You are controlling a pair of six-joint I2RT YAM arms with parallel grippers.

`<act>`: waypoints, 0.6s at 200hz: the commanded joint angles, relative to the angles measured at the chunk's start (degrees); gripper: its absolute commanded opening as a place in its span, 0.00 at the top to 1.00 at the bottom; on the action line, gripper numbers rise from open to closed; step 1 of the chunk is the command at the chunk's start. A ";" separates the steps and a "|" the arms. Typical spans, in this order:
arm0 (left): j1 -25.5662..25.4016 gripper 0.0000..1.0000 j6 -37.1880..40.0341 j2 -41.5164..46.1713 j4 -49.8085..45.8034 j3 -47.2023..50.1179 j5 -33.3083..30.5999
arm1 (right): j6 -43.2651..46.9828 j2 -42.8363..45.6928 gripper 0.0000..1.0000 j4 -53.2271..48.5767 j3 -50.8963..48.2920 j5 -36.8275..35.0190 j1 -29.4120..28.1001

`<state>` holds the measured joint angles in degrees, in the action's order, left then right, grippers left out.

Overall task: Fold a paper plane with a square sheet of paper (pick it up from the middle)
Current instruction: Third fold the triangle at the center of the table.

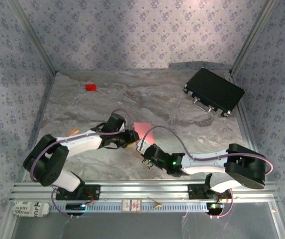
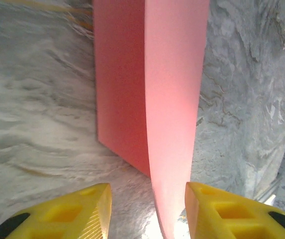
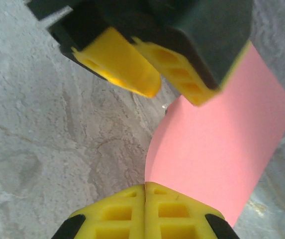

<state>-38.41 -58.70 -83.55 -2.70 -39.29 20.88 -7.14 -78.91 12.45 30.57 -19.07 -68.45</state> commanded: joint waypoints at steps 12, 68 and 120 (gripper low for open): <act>1.81 0.57 2.70 3.08 -6.34 -1.75 -3.19 | -7.04 2.75 0.96 -3.04 -0.74 17.84 6.44; 2.45 0.62 4.53 4.45 -6.28 -3.74 -1.00 | -14.38 3.43 0.96 -3.75 -0.42 35.66 15.80; 2.50 0.73 5.65 3.17 -5.30 -6.63 0.97 | -18.87 1.51 0.97 -1.23 -0.41 43.69 17.79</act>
<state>-36.34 -54.78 -80.55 -7.75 -43.33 20.03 -22.00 -76.18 10.55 30.35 17.63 -51.03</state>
